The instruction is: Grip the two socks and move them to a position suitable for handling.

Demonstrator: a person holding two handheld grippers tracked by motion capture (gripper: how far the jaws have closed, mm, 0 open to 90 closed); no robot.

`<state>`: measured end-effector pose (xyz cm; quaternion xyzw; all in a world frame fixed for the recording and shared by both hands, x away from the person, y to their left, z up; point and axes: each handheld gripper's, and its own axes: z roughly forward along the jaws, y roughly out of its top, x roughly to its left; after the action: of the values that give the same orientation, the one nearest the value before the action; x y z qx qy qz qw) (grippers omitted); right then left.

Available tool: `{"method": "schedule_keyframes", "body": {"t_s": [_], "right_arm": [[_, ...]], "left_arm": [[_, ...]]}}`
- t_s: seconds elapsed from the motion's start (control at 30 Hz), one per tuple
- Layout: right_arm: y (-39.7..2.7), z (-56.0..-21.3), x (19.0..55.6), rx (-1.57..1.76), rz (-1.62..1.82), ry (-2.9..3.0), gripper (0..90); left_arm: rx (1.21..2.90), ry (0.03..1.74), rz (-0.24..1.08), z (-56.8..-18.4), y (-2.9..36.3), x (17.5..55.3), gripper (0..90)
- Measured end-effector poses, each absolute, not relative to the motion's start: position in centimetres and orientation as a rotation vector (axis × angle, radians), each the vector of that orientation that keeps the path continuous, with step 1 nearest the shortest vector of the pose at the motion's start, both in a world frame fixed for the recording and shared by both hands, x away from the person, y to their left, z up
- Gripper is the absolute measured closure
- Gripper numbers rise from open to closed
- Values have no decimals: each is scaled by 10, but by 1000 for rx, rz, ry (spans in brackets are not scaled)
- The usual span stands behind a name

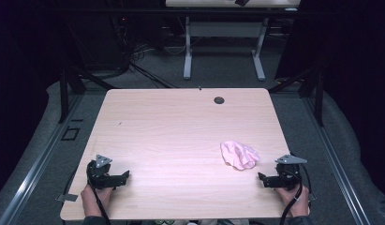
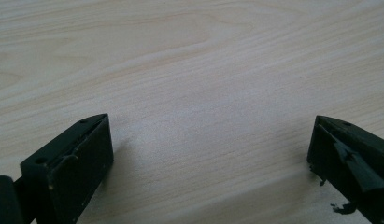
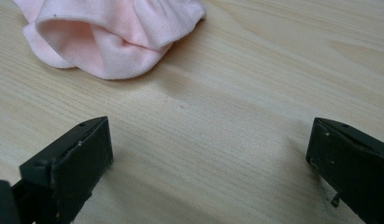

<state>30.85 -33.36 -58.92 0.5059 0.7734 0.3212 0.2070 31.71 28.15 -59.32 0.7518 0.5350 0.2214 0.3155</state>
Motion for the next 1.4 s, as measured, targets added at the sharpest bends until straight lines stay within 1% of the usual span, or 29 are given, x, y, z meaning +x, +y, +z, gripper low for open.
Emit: {"method": "schedule_keyframes", "body": {"t_s": [0.97, 1.1, 1.2, 1.23, 1.4], "right_arm": [[-334, -586, 314, 1453, 883, 2174, 0], [-337, -579, 313, 1497, 914, 2162, 0], [-335, -565, 312, 1483, 932, 2162, 0], [-335, -565, 312, 1483, 932, 2162, 0], [-318, -541, 320, 1425, 973, 2188, 0]], "left_arm": [[1971, 1419, 589, -593, 281, 317, 1], [1976, 1417, 590, -593, 282, 317, 1], [1971, 1419, 589, -593, 281, 317, 1], [1971, 1419, 589, -593, 281, 317, 1], [1970, 1420, 589, -593, 281, 317, 1]]}}
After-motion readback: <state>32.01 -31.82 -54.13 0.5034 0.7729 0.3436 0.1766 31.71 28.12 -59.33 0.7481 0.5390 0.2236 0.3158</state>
